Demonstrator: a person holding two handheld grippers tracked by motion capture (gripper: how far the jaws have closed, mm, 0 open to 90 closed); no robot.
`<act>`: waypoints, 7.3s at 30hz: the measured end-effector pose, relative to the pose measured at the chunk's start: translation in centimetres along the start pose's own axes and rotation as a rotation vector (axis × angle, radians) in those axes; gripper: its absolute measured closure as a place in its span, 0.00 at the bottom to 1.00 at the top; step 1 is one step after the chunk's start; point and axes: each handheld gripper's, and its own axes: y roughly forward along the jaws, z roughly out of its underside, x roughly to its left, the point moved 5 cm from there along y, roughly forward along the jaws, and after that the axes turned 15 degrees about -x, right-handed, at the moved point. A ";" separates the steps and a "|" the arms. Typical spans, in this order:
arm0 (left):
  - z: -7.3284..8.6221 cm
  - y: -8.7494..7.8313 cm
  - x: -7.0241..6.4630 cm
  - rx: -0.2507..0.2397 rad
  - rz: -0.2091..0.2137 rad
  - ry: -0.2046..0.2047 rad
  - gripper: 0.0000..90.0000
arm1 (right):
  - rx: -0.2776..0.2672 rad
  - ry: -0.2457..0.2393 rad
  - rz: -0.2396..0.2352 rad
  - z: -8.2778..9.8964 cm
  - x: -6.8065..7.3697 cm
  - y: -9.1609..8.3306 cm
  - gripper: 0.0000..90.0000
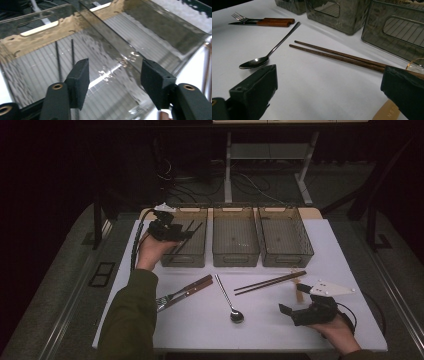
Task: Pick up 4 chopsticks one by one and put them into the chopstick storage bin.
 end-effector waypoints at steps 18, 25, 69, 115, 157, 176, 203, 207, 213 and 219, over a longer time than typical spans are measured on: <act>4.0 -3.6 -5.2 -0.037 0.064 0.040 0.23 | -0.001 0.004 0.003 0.0 0.1 0.0 0.01; 6.0 -4.8 -6.8 -0.055 0.069 0.061 0.15 | 0.001 0.004 0.004 0.1 0.0 0.0 0.01; 13.9 -8.1 -11.3 -0.073 0.157 0.107 0.00 | 0.085 0.029 -0.051 -0.7 -1.1 -0.4 0.25; 14.1 -7.8 -11.2 -0.071 0.166 0.100 0.00 | 0.219 -0.013 -0.154 -1.6 -0.1 9.6 1.00; 14.1 -7.8 -11.2 -0.075 0.164 0.101 0.00 | 0.291 -0.063 -0.206 -0.1 1.9 12.3 1.00; 14.1 -7.8 -11.2 -0.075 0.165 0.100 0.00 | 0.264 -0.054 -0.196 -1.1 1.4 14.0 1.00; 14.1 -7.8 -11.3 -0.075 0.168 0.101 0.00 | 0.263 -0.084 -0.165 -1.1 1.8 16.4 1.00; 14.1 -7.8 -11.3 -0.075 0.169 0.101 0.00 | 0.259 -0.077 -0.148 -1.3 1.3 17.0 1.00; 14.1 -7.8 -11.3 -0.075 0.170 0.101 0.00 | 0.263 -0.073 -0.113 -1.6 0.5 17.5 1.00; 14.1 -7.8 -11.3 -0.075 0.170 0.100 0.00 | 0.265 -0.069 -0.098 -1.8 -0.1 18.0 1.00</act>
